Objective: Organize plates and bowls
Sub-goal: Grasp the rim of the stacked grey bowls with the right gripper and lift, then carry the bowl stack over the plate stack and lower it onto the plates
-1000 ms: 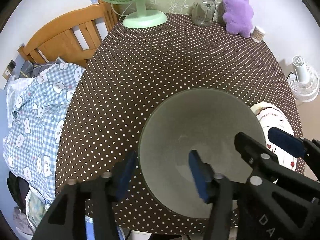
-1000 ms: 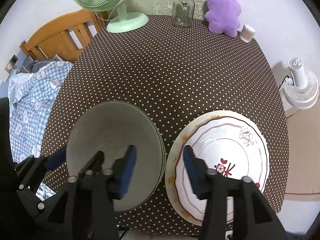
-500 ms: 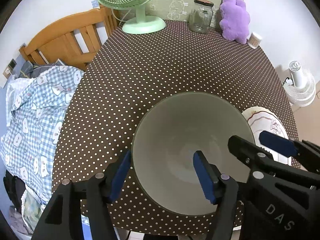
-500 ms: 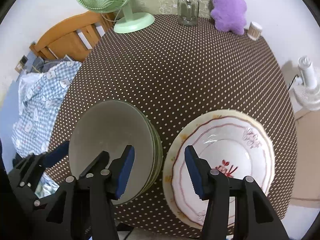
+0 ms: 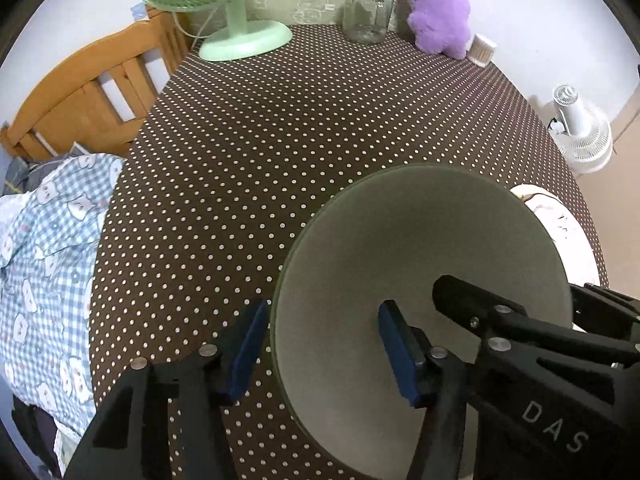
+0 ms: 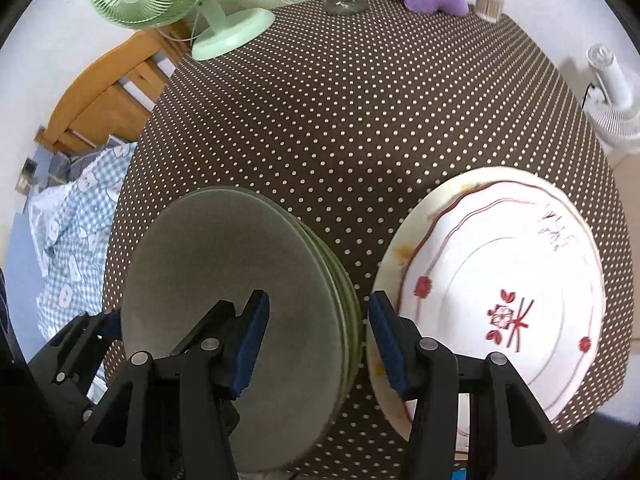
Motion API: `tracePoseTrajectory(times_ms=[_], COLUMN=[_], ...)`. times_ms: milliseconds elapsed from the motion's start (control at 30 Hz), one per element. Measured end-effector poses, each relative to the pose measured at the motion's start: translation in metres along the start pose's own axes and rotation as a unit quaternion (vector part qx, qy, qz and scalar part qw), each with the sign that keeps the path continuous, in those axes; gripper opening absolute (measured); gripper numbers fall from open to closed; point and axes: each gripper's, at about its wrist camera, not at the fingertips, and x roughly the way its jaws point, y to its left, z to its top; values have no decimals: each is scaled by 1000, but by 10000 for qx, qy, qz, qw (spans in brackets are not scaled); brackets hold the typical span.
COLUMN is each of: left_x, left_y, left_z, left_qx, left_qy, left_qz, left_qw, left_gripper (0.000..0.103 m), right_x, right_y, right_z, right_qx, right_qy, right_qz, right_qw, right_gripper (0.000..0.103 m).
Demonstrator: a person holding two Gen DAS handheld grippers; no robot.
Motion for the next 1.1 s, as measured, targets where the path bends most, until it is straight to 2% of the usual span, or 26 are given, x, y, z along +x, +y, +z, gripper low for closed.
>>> tracePoseTrajectory(times_ms=[67, 233, 500, 867, 1100], left_x=[2, 3, 4, -2, -21], left_y=[1, -3, -2, 7, -1], left_z=[1, 4, 7, 7, 10], left_qx=[55, 242, 283, 243, 317], left_qy=[-17, -48, -21, 300, 207], left_qz=[-116, -311, -426, -605, -580], left_qw=[9999, 9992, 9987, 9974, 9976], left_gripper=[56, 48, 46, 44, 44], right_x=[5, 13, 13, 8, -8], right_y=[2, 0, 2, 6, 4], right_z=[0, 3, 4, 3, 1], right_qx=[54, 236, 356, 549, 553], right_qy=[16, 28, -16, 95, 30], right_qz=[35, 1, -48, -151, -134], right_qw=[10000, 9997, 9994, 9983, 9984], right_gripper=[50, 48, 48, 48, 48])
